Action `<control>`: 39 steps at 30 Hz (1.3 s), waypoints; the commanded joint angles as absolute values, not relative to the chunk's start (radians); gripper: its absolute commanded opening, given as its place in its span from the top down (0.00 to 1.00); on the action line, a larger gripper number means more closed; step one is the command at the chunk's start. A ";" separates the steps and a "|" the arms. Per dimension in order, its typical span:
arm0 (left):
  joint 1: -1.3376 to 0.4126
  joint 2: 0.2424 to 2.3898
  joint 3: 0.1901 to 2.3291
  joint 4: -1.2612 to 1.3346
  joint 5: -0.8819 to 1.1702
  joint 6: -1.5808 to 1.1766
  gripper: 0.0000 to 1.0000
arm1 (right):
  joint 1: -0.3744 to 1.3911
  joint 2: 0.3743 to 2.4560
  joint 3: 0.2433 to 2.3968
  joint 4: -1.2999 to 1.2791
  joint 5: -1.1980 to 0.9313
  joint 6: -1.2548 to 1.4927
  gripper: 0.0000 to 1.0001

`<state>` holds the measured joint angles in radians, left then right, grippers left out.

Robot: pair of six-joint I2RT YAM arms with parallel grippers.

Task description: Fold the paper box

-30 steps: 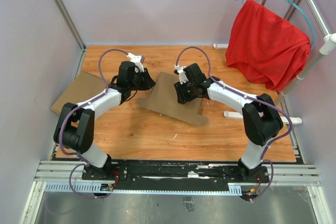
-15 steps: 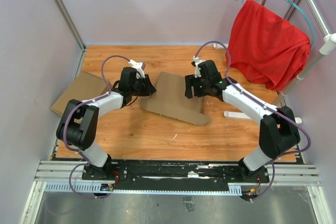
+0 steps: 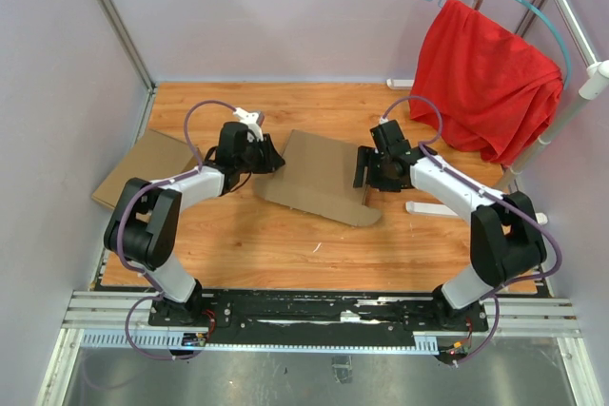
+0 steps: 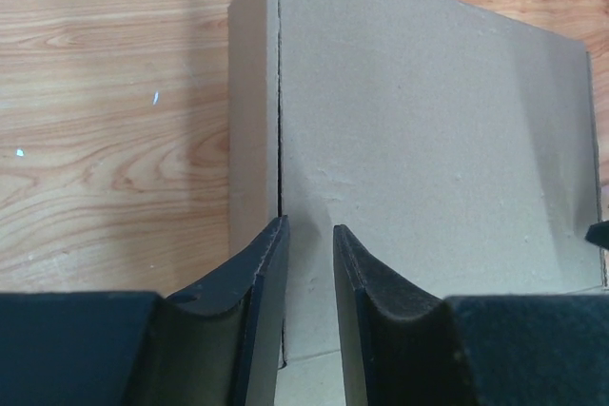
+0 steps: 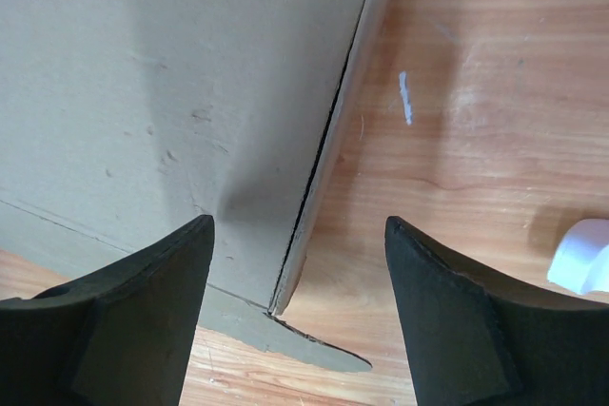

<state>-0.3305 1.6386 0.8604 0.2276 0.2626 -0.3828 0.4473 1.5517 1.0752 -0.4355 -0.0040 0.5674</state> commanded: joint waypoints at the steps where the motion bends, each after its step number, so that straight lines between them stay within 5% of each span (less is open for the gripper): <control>1: -0.336 1.659 0.841 0.272 0.284 -0.385 0.68 | 0.436 1.587 1.066 -0.432 -0.040 0.610 0.27; 27: -0.336 1.615 0.797 0.278 0.202 -0.421 0.67 | 0.423 1.990 1.537 -0.322 -0.201 0.462 0.29; 32: -0.334 1.562 0.846 0.158 0.016 -0.414 0.63 | 0.410 1.987 1.551 -0.347 -0.182 0.471 0.29; 39: -0.323 1.413 0.777 0.071 -0.181 -0.484 0.39 | 0.400 1.923 1.470 -0.357 -0.187 0.431 0.29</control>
